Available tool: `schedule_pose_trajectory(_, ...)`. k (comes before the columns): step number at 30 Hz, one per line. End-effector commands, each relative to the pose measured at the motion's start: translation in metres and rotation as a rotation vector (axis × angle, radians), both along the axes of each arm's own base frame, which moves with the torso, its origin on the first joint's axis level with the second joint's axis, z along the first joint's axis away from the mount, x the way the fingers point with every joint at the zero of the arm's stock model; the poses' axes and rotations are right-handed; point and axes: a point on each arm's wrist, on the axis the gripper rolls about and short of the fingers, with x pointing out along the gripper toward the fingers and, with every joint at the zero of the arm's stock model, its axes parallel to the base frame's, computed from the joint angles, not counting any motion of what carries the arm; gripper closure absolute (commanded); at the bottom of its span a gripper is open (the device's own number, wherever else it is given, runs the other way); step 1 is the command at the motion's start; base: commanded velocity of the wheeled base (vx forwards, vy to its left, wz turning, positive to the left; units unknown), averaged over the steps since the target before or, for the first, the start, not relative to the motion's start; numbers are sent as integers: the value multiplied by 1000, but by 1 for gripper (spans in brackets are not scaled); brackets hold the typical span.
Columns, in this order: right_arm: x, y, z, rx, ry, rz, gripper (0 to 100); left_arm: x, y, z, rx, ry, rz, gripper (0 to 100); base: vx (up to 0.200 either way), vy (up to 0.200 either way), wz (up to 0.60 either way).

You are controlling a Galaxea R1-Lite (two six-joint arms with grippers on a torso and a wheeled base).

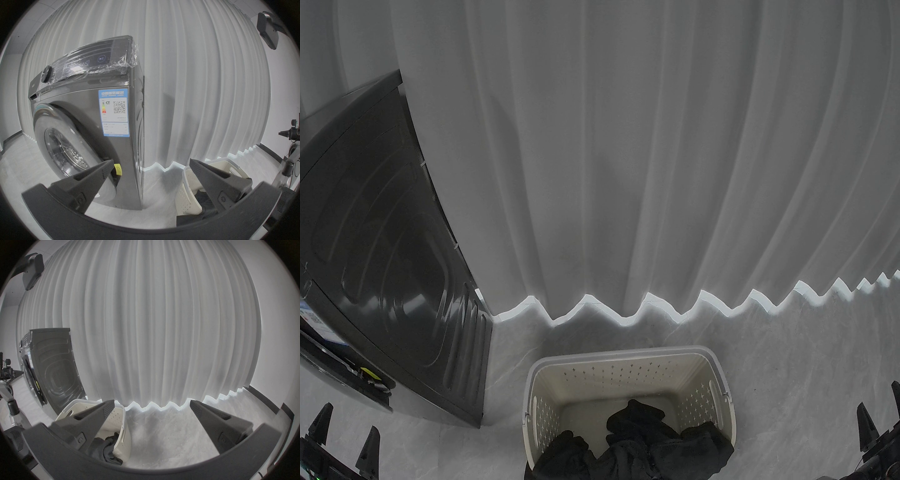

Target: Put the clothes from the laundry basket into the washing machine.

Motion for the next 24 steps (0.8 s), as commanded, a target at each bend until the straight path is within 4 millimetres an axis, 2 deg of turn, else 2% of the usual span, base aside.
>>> schedule_pose_trajectory(1, 0, 0, -5, 0, 1, 1, 0, 0, 0, -5, -1, -1, 0, 0, -200, 0, 0)
schedule_pose_trajectory(16, 0, 0, -5, 0, 1, 1, 0, 0, 0, -5, 1, -1, 0, 0, -200, 0, 0)
schedule_pose_trajectory(24, 0, 0, -5, 0, 1, 1, 0, 0, 0, -5, 2, -1, 2, 0, 0, 0, 0)
